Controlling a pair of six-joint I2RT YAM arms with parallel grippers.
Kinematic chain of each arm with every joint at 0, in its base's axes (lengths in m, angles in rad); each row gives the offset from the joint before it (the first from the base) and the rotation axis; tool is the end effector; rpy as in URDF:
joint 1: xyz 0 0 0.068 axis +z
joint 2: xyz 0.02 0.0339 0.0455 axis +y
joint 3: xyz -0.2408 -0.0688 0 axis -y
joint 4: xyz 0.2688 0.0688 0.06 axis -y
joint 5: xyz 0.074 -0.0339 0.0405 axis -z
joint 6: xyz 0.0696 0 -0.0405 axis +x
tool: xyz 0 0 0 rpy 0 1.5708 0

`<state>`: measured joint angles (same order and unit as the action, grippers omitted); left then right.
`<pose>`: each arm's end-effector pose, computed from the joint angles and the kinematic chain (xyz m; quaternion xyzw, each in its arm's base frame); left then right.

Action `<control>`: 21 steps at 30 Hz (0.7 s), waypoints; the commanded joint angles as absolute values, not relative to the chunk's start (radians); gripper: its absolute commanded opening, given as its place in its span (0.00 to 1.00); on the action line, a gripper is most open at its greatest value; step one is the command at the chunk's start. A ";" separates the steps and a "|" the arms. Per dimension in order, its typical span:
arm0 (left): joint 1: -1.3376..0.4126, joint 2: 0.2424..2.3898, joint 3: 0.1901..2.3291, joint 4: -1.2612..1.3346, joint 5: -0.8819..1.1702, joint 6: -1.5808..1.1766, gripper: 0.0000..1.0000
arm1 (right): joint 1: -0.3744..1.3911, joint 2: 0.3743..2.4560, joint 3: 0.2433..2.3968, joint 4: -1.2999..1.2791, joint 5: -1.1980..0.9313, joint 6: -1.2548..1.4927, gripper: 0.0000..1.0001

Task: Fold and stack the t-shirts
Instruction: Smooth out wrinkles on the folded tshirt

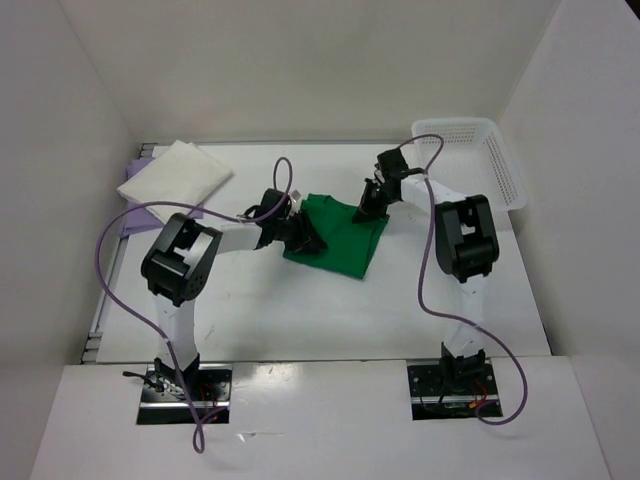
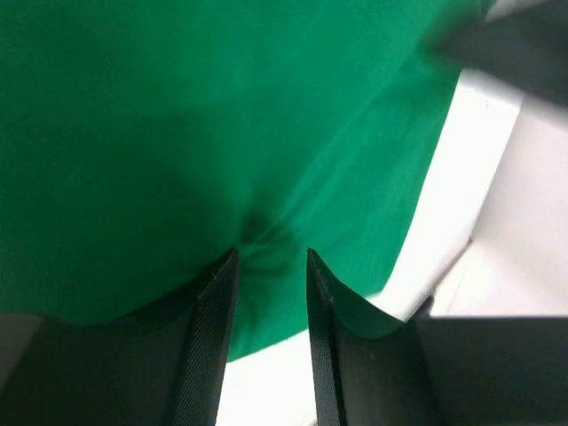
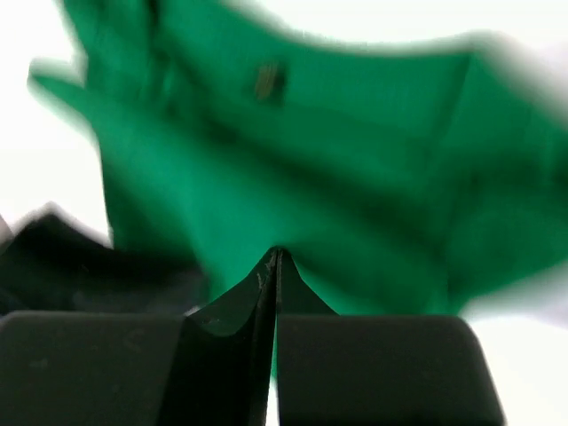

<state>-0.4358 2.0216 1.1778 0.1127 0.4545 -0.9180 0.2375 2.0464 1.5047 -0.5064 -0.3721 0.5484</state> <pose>0.3951 -0.2177 0.0781 -0.1232 0.8859 -0.4091 0.1807 0.4419 0.1330 0.1201 0.0998 0.9453 0.2623 0.1661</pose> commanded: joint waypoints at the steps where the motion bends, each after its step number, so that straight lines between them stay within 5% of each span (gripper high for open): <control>1: -0.485 1.961 1.054 0.104 0.486 -0.965 0.44 | 0.233 2.169 1.632 -0.479 -0.420 0.515 0.02; 12: -0.545 1.643 0.994 0.046 0.358 -1.040 0.50 | 0.279 2.332 1.813 -0.511 -0.434 0.468 0.00; 21: -0.388 1.853 1.153 0.101 0.356 -0.973 0.43 | 0.279 2.106 1.749 -0.534 -0.414 0.449 0.15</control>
